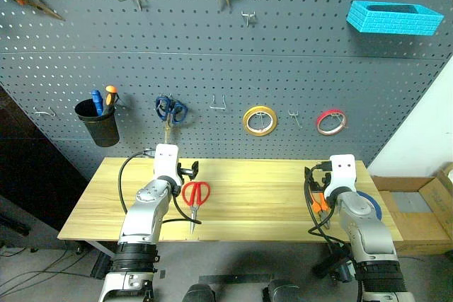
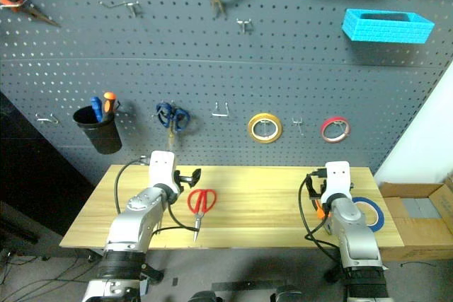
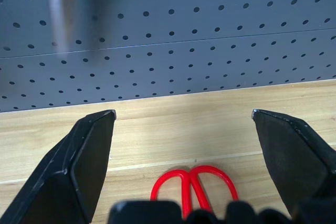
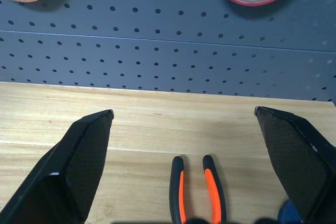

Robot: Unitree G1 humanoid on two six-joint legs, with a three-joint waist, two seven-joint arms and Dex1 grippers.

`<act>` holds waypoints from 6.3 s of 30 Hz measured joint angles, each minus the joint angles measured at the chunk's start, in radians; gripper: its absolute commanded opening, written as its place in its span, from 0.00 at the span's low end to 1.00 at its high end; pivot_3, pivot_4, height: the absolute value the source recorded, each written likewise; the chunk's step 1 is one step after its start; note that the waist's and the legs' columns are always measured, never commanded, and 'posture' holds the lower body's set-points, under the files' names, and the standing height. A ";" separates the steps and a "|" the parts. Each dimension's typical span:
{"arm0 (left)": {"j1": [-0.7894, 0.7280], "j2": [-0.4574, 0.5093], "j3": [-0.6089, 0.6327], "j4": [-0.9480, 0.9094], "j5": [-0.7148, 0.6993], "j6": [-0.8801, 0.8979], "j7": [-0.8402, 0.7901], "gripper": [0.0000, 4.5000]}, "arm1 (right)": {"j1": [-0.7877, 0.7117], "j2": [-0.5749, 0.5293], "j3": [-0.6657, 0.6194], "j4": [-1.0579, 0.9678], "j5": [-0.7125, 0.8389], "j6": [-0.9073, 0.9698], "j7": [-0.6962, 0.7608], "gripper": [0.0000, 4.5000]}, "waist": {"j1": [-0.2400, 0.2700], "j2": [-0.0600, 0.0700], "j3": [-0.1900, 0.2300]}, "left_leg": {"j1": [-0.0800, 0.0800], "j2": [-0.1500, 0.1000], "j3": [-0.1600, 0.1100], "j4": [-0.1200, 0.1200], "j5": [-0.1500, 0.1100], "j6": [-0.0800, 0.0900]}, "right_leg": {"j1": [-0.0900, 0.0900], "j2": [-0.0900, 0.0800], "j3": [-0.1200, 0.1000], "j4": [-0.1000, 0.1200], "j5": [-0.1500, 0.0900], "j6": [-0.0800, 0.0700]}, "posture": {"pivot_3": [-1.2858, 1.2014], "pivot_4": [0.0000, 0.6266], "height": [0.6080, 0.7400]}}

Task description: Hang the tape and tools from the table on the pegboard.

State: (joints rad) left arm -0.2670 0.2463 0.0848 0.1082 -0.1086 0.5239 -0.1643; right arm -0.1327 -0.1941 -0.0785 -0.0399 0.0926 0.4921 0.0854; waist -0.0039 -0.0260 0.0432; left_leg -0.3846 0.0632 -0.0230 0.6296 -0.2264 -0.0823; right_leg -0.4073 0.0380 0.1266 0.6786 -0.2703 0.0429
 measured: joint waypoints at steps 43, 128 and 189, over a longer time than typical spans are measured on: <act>0.058 0.022 -0.043 -0.051 0.021 -0.020 -0.037 0.99 | 0.050 -0.036 -0.005 -0.017 0.002 0.023 0.044 1.00 | 0.000 0.000 0.003 | 0.000 0.000 0.000 0.000 0.000 0.000 | 0.000 0.000 0.000 0.000 -0.004 -0.006 | 0.56 0.08 1.00; 0.132 -0.142 -0.015 -0.813 -0.491 0.487 -0.221 1.00 | 0.279 -0.272 0.296 -0.632 -0.361 -0.131 0.107 0.08 | -0.047 -0.009 0.279 | -0.031 -0.004 -0.009 0.012 -0.004 -0.008 | -0.018 -0.007 -0.005 -0.001 -0.009 0.008 | 0.52 0.40 1.00; 0.131 0.142 -0.441 -0.506 -0.128 -0.031 -0.376 1.00 | -0.264 -0.158 0.024 0.084 -0.109 0.456 0.198 1.00 | -0.026 -0.005 0.265 | -0.032 -0.005 -0.014 0.014 -0.006 0.002 | -0.016 -0.006 -0.007 0.000 -0.001 0.002 | 0.53 0.54 1.00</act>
State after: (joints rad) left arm -0.1358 0.3881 -0.3560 -0.3975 -0.2369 0.4925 -0.5399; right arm -0.3962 -0.3525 -0.0549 0.0444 -0.0159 0.9477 0.2839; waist -0.0301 -0.0315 0.3077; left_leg -0.4166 0.0582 -0.0365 0.6440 -0.2322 -0.0804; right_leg -0.4231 0.0319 0.1200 0.6787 -0.2717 0.0454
